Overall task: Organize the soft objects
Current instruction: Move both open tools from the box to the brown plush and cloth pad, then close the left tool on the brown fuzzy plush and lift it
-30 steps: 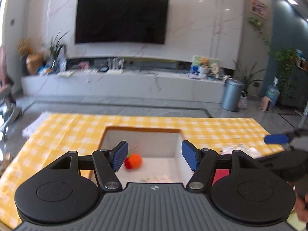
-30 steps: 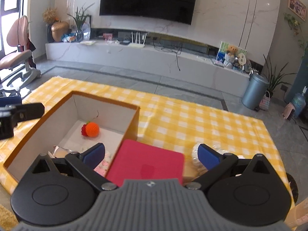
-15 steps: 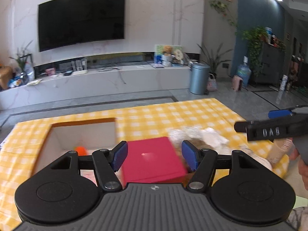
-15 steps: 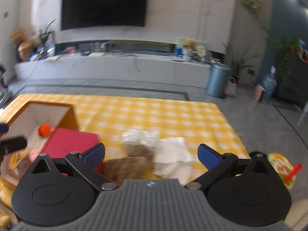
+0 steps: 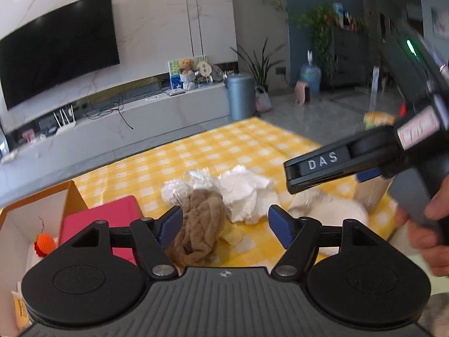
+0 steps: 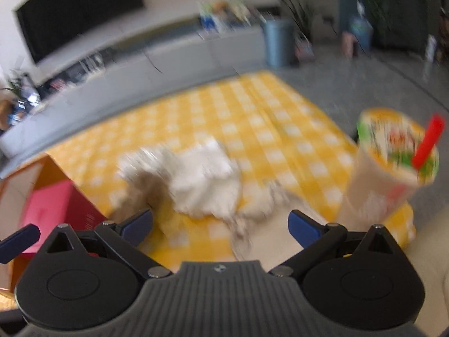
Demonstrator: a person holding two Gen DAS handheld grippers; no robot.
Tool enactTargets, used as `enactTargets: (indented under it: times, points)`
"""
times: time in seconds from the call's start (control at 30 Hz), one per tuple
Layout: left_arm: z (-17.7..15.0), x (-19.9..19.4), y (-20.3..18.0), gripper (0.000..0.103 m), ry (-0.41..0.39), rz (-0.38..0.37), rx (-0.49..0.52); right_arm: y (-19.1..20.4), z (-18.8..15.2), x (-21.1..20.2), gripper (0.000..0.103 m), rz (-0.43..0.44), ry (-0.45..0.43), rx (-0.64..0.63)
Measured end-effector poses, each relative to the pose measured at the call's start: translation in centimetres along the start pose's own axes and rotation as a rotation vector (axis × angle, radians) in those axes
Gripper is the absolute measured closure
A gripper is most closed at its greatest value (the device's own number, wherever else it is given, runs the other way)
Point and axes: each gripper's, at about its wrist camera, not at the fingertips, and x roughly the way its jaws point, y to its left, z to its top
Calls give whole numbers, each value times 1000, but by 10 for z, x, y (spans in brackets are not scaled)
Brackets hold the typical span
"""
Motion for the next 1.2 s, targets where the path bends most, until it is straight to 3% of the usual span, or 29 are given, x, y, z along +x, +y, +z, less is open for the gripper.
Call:
enactTargets:
  times: [0.1, 0.23, 0.37, 0.53, 0.73, 0.83, 0.9, 1.07, 1.2]
  points:
    - [-12, 24, -21, 21, 22, 68, 82, -2, -4, 14, 3, -74, 39, -28]
    - [-23, 52, -39, 21, 41, 181, 195, -8, -10, 25, 3, -110, 63, -48]
    - [-27, 76, -40, 21, 74, 261, 215, -8, -16, 39, 3, -174, 96, -102]
    - [-25, 97, -30, 21, 119, 262, 146, -5, -20, 53, 3, -229, 121, -142]
    - [-25, 116, -17, 21, 178, 285, 87, -7, -20, 59, 3, -204, 150, -124]
    - [-28, 123, -7, 33, 215, 230, 22, -10, -20, 60, 3, -233, 149, -115]
    - [-32, 125, -5, 48, 218, 265, 19, -12, -21, 61, 3, -255, 154, -121]
    - [-31, 111, -1, 62, 171, 245, -23, -16, -20, 61, 3, -272, 146, -114]
    - [-27, 91, 8, 63, 157, 192, -121, -20, -23, 80, 3, -252, 196, -54]
